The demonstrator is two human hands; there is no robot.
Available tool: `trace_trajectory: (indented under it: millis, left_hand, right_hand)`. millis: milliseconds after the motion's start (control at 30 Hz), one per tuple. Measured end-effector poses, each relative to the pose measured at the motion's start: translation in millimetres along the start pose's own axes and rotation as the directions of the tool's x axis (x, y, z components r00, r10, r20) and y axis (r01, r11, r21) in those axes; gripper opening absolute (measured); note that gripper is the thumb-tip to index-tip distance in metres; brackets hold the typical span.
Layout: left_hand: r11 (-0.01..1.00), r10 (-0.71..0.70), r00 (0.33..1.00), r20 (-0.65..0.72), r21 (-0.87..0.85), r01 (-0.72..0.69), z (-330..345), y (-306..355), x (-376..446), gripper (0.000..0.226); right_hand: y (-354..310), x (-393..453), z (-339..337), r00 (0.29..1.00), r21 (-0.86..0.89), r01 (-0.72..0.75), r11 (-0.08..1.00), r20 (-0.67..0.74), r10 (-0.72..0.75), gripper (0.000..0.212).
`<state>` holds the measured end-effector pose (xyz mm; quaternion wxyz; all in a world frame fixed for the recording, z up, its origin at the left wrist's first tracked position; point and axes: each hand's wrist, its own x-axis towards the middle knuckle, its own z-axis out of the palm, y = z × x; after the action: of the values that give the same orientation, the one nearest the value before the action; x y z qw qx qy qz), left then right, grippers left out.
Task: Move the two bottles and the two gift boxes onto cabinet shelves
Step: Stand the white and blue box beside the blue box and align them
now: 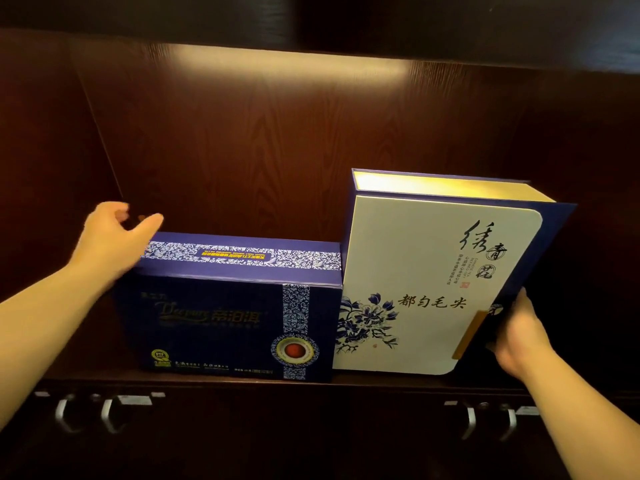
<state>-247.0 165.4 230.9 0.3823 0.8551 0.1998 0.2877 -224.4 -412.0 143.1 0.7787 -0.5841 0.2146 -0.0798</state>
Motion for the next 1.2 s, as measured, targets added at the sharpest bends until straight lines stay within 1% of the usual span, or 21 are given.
trace_trajectory:
  millis: [33,67,100,167,200,267,300,367,433,533,567,767,900,1033,1200]
  left_hand:
    - [0.993,0.112,0.994,0.012,-0.041,-0.111,7.9,18.4,-3.9,0.072]
    - [0.973,0.223,0.972,0.073,-0.082,-0.217,18.2,37.8,-9.8,0.071]
    - [0.945,0.320,0.933,0.168,-0.129,-0.301,30.4,58.9,-19.0,0.073]
    - [0.895,0.443,0.813,0.378,-0.234,-0.379,56.2,99.6,-42.6,0.087]
    - [0.885,0.465,0.751,0.469,-0.275,-0.376,69.5,117.3,-54.0,0.096]
    - [0.892,0.451,0.655,0.606,-0.320,-0.318,96.0,144.9,-73.0,0.117]
    - [0.900,0.435,0.620,0.653,-0.325,-0.289,108.4,154.8,-79.6,0.125]
    - [0.912,0.410,0.578,0.706,-0.326,-0.248,130.1,166.9,-89.2,0.126]
    - [0.916,0.402,0.568,0.718,-0.328,-0.233,147.7,168.6,-93.6,0.118]
    - [0.901,0.434,0.586,0.685,-0.336,-0.275,161.4,165.7,-97.4,0.100]
    - [0.900,0.436,0.589,0.680,-0.344,-0.268,162.3,165.2,-98.2,0.097]
    - [0.902,0.431,0.571,0.699,-0.334,-0.274,159.7,164.8,-97.9,0.103]
    - [0.900,0.436,0.574,0.693,-0.336,-0.278,160.2,163.3,-101.1,0.106]
    - [0.895,0.445,0.571,0.689,-0.354,-0.270,160.2,161.3,-103.2,0.105]
    - [0.890,0.452,0.569,0.687,-0.392,-0.234,162.4,159.1,-104.1,0.098]
  right_hand:
    - [1.9,-0.6,-1.5,1.000,0.011,-0.003,1.000,0.008,0.003,0.053]
    - [4.1,-1.4,-2.7,1.000,0.019,-0.003,1.000,0.023,0.003,0.058]
    - [6.8,-2.7,-3.9,0.999,0.024,0.001,1.000,0.040,-0.002,0.061]
    - [12.8,-6.1,-5.3,0.999,0.016,0.004,1.000,0.054,-0.005,0.066]
    - [15.8,-7.8,-5.8,0.999,0.004,-0.001,1.000,0.048,0.001,0.067]
    - [21.5,-9.8,-6.9,0.999,-0.022,-0.014,1.000,0.032,0.015,0.070]
    - [24.1,-10.1,-7.3,1.000,-0.031,-0.016,0.999,0.023,0.017,0.070]
    - [29.5,-8.6,-8.8,1.000,-0.046,-0.017,0.999,0.005,0.018,0.072]
    - [34.7,-6.3,-10.0,1.000,-0.057,-0.025,0.998,-0.009,0.025,0.075]
    - [40.4,-2.5,-9.9,0.999,-0.042,-0.032,0.999,-0.041,0.030,0.081]
    - [41.3,-1.0,-9.3,0.998,-0.038,-0.028,0.999,-0.055,0.026,0.082]
    - [45.4,2.4,-8.2,0.995,-0.031,-0.004,1.000,-0.098,0.001,0.085]
    - [45.4,3.7,-9.6,0.992,-0.032,-0.012,0.999,-0.122,0.008,0.090]
    - [47.1,1.6,-10.4,0.989,-0.025,-0.028,0.999,-0.144,0.024,0.092]
    - [49.1,0.3,-12.2,0.991,-0.017,-0.016,1.000,-0.133,0.014,0.094]
